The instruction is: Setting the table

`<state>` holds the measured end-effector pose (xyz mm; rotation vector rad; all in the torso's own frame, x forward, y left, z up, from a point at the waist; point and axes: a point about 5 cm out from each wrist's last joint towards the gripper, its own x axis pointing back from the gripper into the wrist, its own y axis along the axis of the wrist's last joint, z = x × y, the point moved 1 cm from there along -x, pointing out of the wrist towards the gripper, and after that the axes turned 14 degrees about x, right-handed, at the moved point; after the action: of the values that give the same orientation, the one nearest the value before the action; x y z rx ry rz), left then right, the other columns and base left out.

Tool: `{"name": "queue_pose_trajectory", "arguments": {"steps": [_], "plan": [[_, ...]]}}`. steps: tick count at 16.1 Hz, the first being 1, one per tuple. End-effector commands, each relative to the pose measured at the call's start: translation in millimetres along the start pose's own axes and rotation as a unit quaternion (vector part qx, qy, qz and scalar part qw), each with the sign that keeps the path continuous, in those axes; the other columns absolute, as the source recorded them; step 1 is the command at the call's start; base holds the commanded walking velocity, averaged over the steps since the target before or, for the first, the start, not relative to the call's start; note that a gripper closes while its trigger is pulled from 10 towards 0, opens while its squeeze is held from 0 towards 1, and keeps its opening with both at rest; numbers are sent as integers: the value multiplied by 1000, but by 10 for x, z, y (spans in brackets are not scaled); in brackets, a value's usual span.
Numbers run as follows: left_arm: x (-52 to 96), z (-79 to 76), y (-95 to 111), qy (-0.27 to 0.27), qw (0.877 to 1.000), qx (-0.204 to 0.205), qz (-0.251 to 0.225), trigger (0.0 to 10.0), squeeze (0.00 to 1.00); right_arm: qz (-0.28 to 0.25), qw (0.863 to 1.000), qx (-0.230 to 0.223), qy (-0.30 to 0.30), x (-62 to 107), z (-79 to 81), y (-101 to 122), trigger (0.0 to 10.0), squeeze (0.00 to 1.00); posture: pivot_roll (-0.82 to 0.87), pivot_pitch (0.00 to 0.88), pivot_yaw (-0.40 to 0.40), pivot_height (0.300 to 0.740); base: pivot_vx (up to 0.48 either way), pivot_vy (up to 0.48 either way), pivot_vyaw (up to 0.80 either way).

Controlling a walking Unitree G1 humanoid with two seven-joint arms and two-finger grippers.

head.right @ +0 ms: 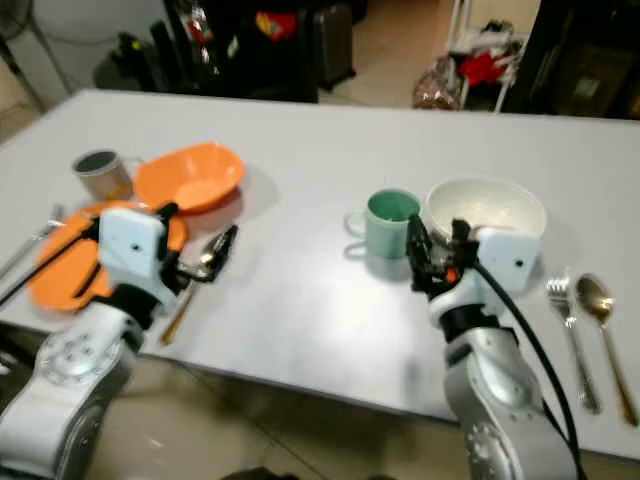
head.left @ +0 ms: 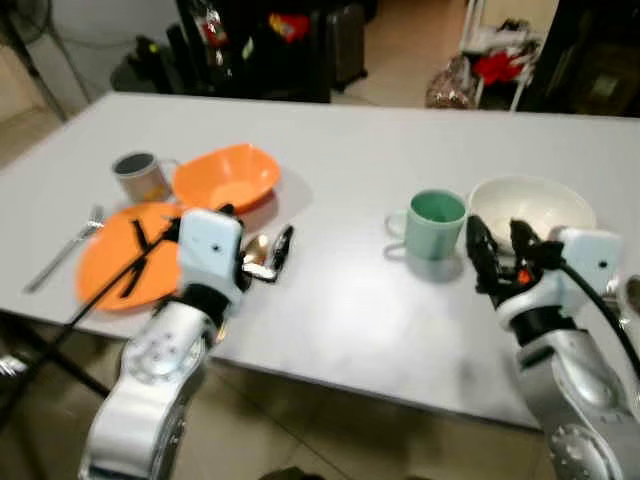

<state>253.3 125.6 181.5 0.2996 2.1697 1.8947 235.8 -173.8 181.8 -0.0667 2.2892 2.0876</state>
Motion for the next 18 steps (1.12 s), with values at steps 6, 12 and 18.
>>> {"name": "queue_pose_trajectory", "arguments": {"steps": [6, 12, 18], "plan": [[22, 100, 40, 26, 1000, -9, -8, 10000, 0, -26, 997, 38, 67, -27, 172, 88, 10000, 0, -91, 41, 64, 740, 0, 401, 0], [84, 203, 15, 59, 998, -16, -5, 10000, 0, -20, 995, 40, 91, -105, 210, 41, 10000, 0, -75, 52, 25, 740, 0, 409, 350], [110, 243, 30, 66, 998, -21, -3, 10000, 0, -7, 994, 39, 105, -111, 262, -33, 10000, 0, -62, 67, 27, 740, 0, 420, 0]]}}
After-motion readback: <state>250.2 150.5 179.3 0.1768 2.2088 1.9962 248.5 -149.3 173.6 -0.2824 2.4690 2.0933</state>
